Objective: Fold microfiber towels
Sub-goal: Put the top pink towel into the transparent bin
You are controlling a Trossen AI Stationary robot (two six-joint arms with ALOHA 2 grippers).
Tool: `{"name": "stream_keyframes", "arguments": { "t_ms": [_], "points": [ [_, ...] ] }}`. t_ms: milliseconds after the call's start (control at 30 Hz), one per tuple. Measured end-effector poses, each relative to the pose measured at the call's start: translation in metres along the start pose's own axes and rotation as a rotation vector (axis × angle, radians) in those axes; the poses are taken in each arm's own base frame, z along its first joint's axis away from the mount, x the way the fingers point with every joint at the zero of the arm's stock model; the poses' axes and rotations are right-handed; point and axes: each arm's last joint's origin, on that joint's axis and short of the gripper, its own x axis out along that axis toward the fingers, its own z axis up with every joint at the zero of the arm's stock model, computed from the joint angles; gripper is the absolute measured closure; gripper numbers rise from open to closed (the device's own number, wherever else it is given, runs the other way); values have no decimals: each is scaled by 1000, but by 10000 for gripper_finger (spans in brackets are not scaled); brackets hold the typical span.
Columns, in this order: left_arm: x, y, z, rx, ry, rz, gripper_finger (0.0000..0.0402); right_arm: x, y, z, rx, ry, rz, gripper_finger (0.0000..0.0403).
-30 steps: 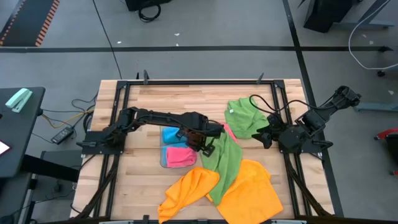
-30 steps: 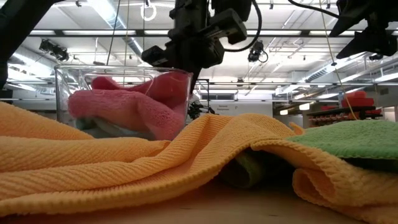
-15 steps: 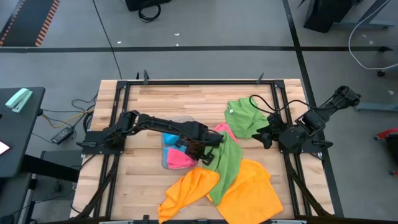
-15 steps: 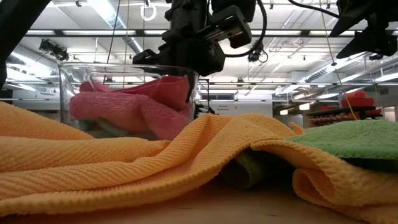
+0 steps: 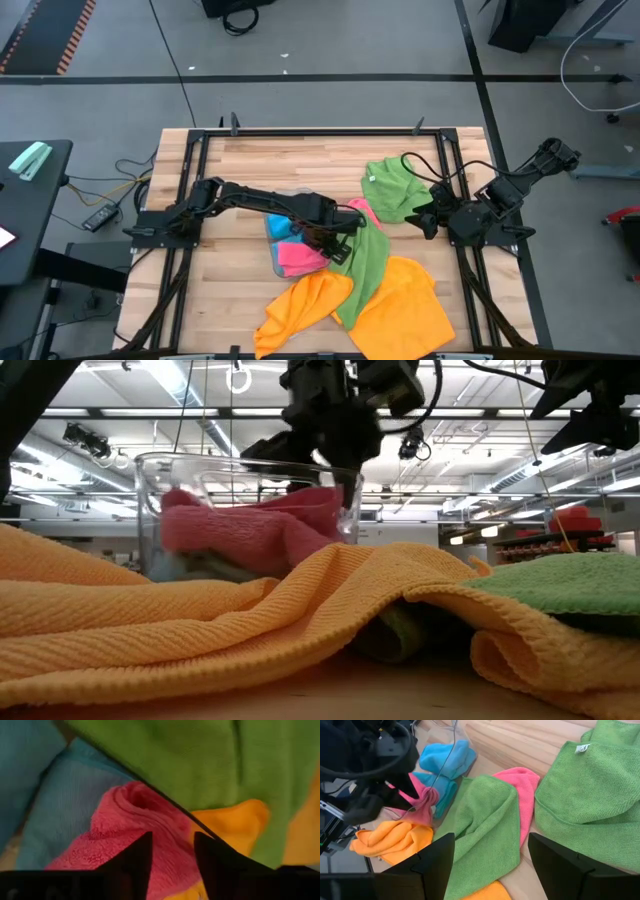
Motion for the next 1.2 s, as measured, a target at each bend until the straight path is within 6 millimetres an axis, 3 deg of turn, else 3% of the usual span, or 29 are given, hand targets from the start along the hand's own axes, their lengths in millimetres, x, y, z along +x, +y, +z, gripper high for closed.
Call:
{"name": "stream_keyframes", "arguments": {
  "t_ms": [167,367,533,667,900,1000,1100,1200],
  "points": [
    [-23,-4,2,137,-6,-10,206,0,0,0,7,3,1,141],
    [-36,8,-3,364,70,114,203,0,0,0,-77,18,6,141],
    [-18,21,-16,536,183,241,220,0,0,0,-112,-2,1,141],
    [-5,27,-22,574,283,228,233,0,0,1,-83,-15,-3,141],
    [-14,27,-28,780,343,213,256,0,-1,3,-44,-71,-22,141],
    [-15,27,-31,763,353,225,261,1,-2,4,-26,-87,-32,141],
    [-16,24,-38,728,344,232,253,1,-2,5,-18,-90,-35,141],
    [-13,18,-50,804,356,231,231,1,-2,5,-19,-90,-36,141]
  ]
}}
